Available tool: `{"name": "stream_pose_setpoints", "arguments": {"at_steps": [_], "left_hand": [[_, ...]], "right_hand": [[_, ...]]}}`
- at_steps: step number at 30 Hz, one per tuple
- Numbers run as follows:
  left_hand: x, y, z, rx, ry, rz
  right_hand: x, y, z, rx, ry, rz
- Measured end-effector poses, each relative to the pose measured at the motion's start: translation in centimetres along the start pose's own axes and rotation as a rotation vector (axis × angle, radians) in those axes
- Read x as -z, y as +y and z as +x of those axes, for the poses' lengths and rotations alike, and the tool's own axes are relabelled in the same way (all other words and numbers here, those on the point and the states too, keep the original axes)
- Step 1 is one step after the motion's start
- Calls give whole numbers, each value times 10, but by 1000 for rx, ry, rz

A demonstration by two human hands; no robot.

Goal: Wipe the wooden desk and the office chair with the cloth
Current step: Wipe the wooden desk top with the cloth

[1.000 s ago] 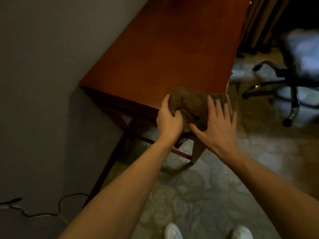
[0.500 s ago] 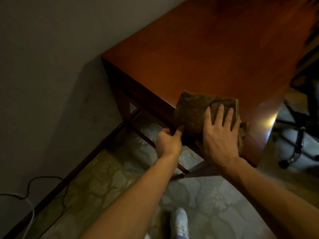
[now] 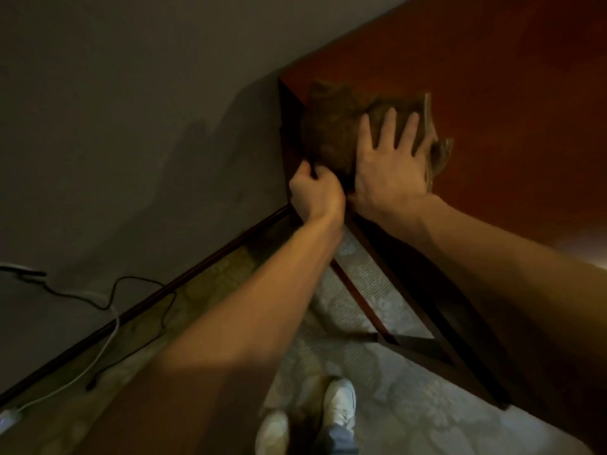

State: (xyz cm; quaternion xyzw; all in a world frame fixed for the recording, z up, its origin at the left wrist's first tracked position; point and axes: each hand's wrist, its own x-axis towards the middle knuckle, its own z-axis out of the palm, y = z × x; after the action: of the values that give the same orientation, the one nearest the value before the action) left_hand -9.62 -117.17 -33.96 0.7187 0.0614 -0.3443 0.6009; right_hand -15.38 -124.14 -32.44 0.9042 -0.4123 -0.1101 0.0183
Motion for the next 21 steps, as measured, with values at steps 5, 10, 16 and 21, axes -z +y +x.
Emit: {"name": "stream_pose_setpoints", "arguments": {"at_steps": [5,10,16,21], "left_hand": [[-3,31,43,98,-212,-298],[-10,48,79,-33,-331,-227],[-5,36,73,-77,-295,-194],[-5,-7,47,-137,-366,-155]], "right_hand": [[10,-25,70,151,69,53],[21,-36,108,256,126,77],[17,-35,99,310,167,113],[-1,-18,55,334,195,109]]}}
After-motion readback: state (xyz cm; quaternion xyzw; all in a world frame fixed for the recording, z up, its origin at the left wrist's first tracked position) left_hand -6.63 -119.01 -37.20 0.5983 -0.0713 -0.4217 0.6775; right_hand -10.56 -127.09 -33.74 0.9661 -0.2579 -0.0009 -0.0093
